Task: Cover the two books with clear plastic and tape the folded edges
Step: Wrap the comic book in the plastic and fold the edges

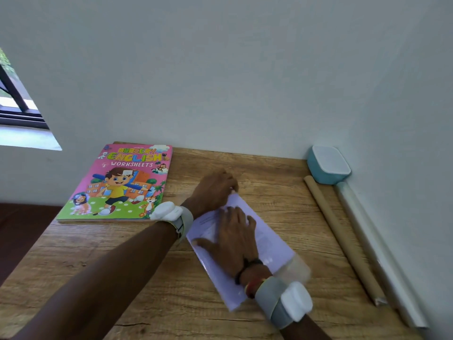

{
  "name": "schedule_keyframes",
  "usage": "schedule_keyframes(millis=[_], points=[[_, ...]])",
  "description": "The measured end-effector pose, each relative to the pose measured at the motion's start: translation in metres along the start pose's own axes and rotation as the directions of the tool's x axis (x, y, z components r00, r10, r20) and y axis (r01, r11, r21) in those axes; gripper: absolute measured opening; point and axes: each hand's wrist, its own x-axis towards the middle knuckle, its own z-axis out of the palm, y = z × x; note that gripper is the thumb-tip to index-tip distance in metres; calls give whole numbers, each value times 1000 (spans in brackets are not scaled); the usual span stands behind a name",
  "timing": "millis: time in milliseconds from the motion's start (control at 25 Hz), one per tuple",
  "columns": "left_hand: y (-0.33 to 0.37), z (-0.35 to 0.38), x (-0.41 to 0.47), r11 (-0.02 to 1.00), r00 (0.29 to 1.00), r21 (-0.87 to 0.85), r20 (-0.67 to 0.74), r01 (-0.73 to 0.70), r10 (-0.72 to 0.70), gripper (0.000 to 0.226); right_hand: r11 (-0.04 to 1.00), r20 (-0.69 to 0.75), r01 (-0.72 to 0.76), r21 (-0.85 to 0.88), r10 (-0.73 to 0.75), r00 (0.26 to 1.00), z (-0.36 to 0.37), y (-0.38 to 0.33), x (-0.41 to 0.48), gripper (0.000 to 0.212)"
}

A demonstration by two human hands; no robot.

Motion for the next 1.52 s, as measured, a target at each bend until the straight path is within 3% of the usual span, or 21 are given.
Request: schedule_keyframes(millis=[80,160,280,360,400,480,560,640,760,1000,1120,1200,1360,1520], points=[[-16,-9,-14,971,980,136,-36,197,-193,19,992,102,117,44,-121,987,-3,-3,-8,93],[-22,-17,-32,876,932,325,-58,357,-358,20,989,134,127,73,-136,982,-16,18,-3,81],[-9,-31,-61,759,851,419,-72,499,-520,21,983,245,12,183,-57,968,-38,58,7,62],[12,-38,-77,743,813,395,-19,540,-581,24,947,219,-98,306,30,975,-39,73,10,53],[26,-39,-89,752,812,390,18,531,-583,24,938,193,-131,320,71,979,-34,74,11,54],[60,-48,-111,801,819,326,117,502,-562,19,964,115,-129,233,105,988,-21,63,13,82],[78,-51,-117,827,832,203,88,524,-548,13,982,35,-106,159,102,994,-4,50,11,100],[79,-44,-106,853,868,175,-17,491,-496,18,991,-44,-69,112,75,996,10,40,4,99],[67,-15,-86,957,960,132,-144,259,-240,36,999,-135,11,40,-6,991,23,35,-9,88],[46,11,-78,982,982,32,-30,187,-186,59,997,-169,79,2,-77,983,30,38,-28,91],[25,7,-76,959,952,-30,133,281,-275,78,992,-160,120,-28,-123,979,30,39,-37,95],[10,6,-70,956,947,27,138,291,-292,76,991,-143,129,-22,-131,981,31,42,-39,95],[9,-4,-55,954,961,117,-29,275,-273,54,990,-154,140,-13,-141,978,30,44,-40,94],[44,2,-57,993,974,88,-219,76,-55,35,974,-209,215,66,-197,958,25,47,-51,87]])
